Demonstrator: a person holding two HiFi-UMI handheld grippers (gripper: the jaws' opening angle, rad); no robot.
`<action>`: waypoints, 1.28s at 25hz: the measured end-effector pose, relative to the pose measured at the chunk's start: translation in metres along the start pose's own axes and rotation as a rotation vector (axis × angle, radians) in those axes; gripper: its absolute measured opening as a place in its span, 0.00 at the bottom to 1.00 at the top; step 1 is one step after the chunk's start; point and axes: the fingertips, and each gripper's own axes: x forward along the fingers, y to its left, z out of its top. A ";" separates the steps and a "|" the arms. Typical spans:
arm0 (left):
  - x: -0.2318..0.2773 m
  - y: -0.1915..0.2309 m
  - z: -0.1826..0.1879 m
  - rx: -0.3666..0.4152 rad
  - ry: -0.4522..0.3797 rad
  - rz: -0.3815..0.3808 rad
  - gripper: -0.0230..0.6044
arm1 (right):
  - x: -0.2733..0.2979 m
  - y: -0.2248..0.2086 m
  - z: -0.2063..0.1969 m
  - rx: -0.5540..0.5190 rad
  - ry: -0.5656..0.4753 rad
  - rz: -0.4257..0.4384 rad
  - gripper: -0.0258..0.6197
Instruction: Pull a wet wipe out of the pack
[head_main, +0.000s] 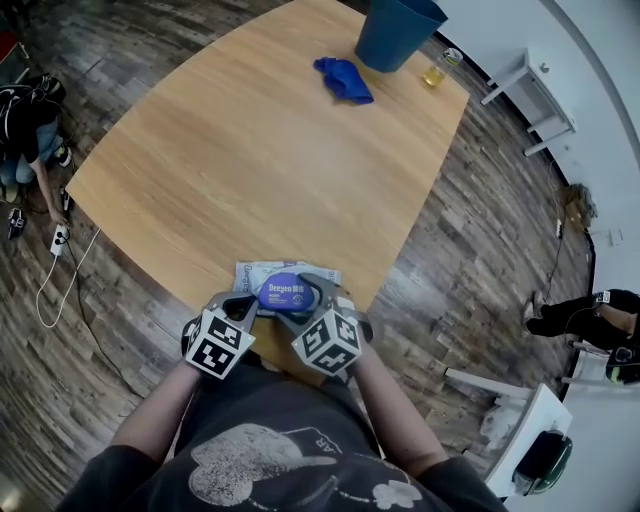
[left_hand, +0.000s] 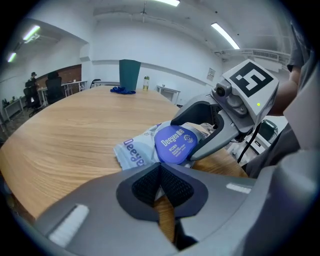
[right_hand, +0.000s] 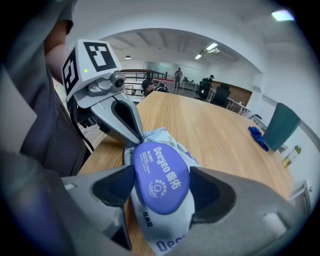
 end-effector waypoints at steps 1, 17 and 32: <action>0.001 -0.001 0.001 0.000 0.003 -0.007 0.07 | -0.001 -0.001 -0.001 -0.023 -0.003 0.001 0.55; 0.003 0.005 -0.002 -0.007 0.007 0.039 0.07 | 0.009 -0.002 0.002 0.032 0.011 0.164 0.54; 0.004 0.006 -0.002 -0.050 0.017 0.030 0.06 | 0.006 -0.007 0.005 0.136 0.020 0.307 0.53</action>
